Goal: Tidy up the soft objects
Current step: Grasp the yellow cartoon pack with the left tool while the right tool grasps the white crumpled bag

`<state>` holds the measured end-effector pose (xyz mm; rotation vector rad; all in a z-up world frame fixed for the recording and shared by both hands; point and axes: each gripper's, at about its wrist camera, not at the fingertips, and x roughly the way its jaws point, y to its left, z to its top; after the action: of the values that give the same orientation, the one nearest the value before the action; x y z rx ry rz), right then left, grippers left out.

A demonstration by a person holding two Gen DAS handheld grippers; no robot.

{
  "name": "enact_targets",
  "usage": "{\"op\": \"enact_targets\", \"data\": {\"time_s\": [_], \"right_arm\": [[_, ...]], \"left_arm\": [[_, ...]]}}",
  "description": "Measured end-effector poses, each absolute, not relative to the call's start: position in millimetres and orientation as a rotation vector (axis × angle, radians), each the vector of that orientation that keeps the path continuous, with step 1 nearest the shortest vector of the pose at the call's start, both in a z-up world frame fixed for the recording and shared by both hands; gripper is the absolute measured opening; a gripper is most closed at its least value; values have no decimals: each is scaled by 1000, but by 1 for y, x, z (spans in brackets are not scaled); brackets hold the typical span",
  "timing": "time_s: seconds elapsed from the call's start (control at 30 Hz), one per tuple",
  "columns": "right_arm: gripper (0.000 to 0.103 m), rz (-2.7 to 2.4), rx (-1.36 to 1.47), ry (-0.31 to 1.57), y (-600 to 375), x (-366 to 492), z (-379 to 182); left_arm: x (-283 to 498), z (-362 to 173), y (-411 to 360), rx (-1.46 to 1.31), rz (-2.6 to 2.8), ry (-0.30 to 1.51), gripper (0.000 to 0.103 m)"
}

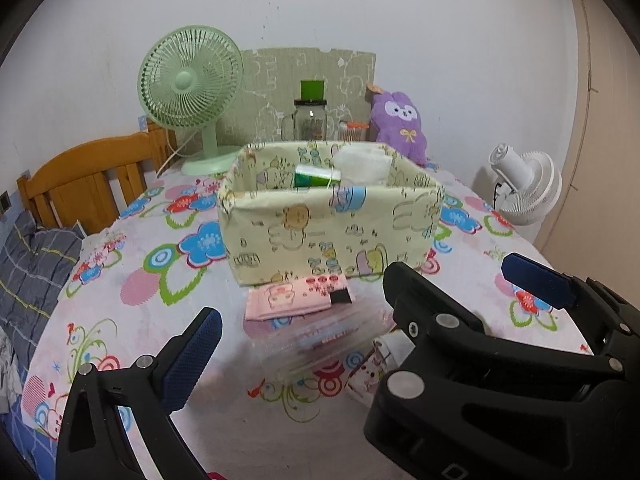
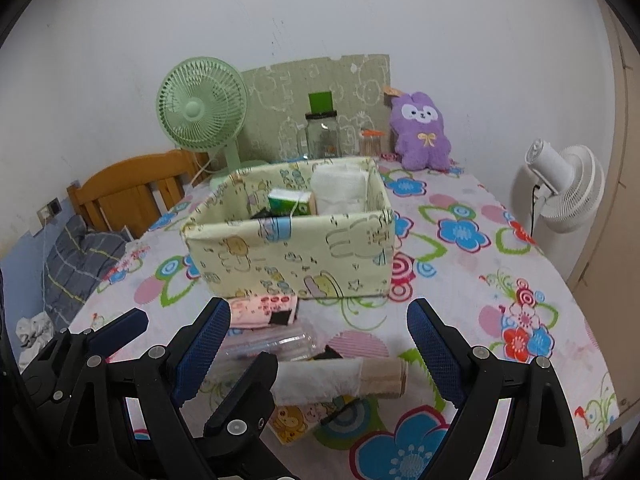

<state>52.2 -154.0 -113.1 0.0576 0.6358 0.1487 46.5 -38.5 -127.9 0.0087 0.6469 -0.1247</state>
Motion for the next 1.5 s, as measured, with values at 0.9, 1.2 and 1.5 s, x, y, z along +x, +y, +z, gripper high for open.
{"op": "enact_targets", "data": {"time_s": [0.9, 1.2, 1.5], "right_arm": [[60, 142, 45, 802, -148, 67, -166], [45, 116, 46, 777, -155, 67, -161], [43, 78, 64, 753, -176, 62, -155]], "left_arm": [[54, -173, -35, 23, -124, 765, 100], [56, -169, -40, 17, -136, 760, 100], [57, -165, -60, 38, -182, 751, 100]]}}
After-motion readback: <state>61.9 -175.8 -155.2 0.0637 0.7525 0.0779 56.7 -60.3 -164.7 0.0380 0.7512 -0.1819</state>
